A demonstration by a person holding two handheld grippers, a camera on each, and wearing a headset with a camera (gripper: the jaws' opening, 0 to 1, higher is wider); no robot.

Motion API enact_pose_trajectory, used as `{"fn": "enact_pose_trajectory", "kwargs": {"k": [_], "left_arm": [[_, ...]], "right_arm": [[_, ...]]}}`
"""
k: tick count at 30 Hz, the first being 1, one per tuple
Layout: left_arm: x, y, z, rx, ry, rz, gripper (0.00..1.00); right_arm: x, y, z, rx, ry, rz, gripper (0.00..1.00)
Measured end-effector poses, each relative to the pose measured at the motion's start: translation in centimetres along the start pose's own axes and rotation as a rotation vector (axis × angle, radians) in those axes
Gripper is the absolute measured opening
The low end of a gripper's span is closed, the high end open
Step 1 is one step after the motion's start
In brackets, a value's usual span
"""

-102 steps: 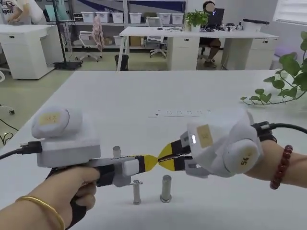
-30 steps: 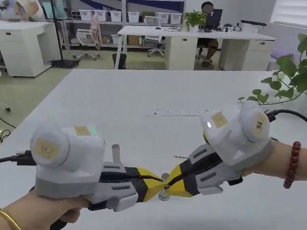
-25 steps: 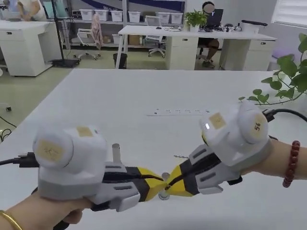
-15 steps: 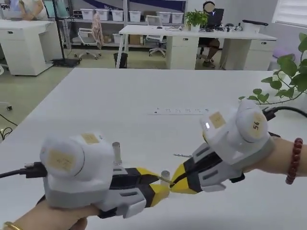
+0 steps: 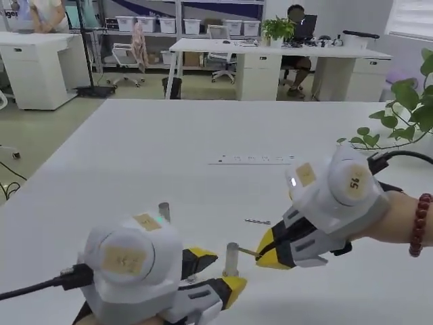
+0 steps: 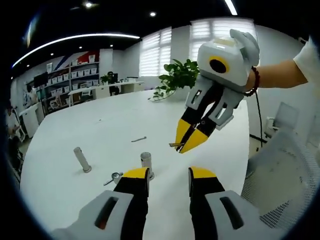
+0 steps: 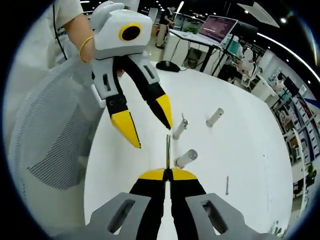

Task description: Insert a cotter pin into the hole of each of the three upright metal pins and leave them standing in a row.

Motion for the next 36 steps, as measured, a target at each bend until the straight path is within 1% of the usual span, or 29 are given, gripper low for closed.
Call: {"fn": "enact_pose_trajectory", "kwargs": {"k": [1, 3, 7, 13, 15, 17, 21, 24, 26, 29, 30, 33, 36], "left_arm": [[0.1, -0.2, 0.1, -0.003, 0.03, -0.011, 0.3], [0.0, -0.6, 0.1, -0.009, 0.075, -0.05, 0.3], [0.2, -1.3, -0.1, -0.002, 0.092, -0.089, 0.31], [0.2, -2.6, 0.1, -0.025, 0.114, -0.142, 0.31], [0.0, -3.1, 0.3, -0.034, 0.143, -0.158, 0.31], [-0.1, -3.5, 0.5, -0.041, 0.152, -0.17, 0.3], [-0.2, -4.2, 1.1, -0.057, 0.146, -0.192, 0.29], [-0.2, -4.9, 1.4, -0.067, 0.149, -0.198, 0.29], [-0.1, -5.3, 1.6, -0.075, 0.139, -0.2, 0.28], [-0.1, -5.9, 1.9, -0.079, 0.11, -0.204, 0.27], [-0.1, -6.0, 2.0, -0.083, 0.105, -0.209, 0.27], [-0.3, -6.5, 2.2, -0.09, 0.062, -0.233, 0.26], [-0.4, -6.8, 2.3, -0.095, 0.062, -0.236, 0.26]], "right_arm": [[0.1, 0.0, 0.1, -0.006, 0.0, 0.002, 0.03], [0.3, 0.0, 0.4, -0.018, -0.006, 0.006, 0.03], [0.7, 0.0, 1.0, -0.041, -0.012, 0.007, 0.03], [1.7, -0.2, 2.0, -0.075, -0.024, 0.018, 0.03], [2.0, -0.3, 2.3, -0.091, -0.024, 0.018, 0.03], [2.4, -0.6, 2.7, -0.1, -0.031, 0.016, 0.03], [3.0, -1.2, 3.2, -0.127, -0.026, 0.012, 0.03], [3.4, -1.6, 3.6, -0.151, -0.036, 0.008, 0.03], [3.7, -1.9, 3.8, -0.169, -0.033, 0.004, 0.03], [4.0, -2.2, 4.1, -0.199, -0.035, -0.003, 0.03], [4.2, -2.4, 4.1, -0.205, -0.033, -0.005, 0.03], [4.5, -2.7, 4.1, -0.221, -0.031, -0.011, 0.03], [4.6, -3.1, 4.1, -0.237, -0.026, -0.03, 0.03]]}}
Point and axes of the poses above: the centre of the closed fingertips' face, and the gripper's own axes: y roughly backward along the fingers, x roughly to its right, z roughly out of its underside, the point moved 6 cm from there along y, roughly backward along the fingers, and after that the axes turned 10 degrees about -z, right-handed, at the moved point
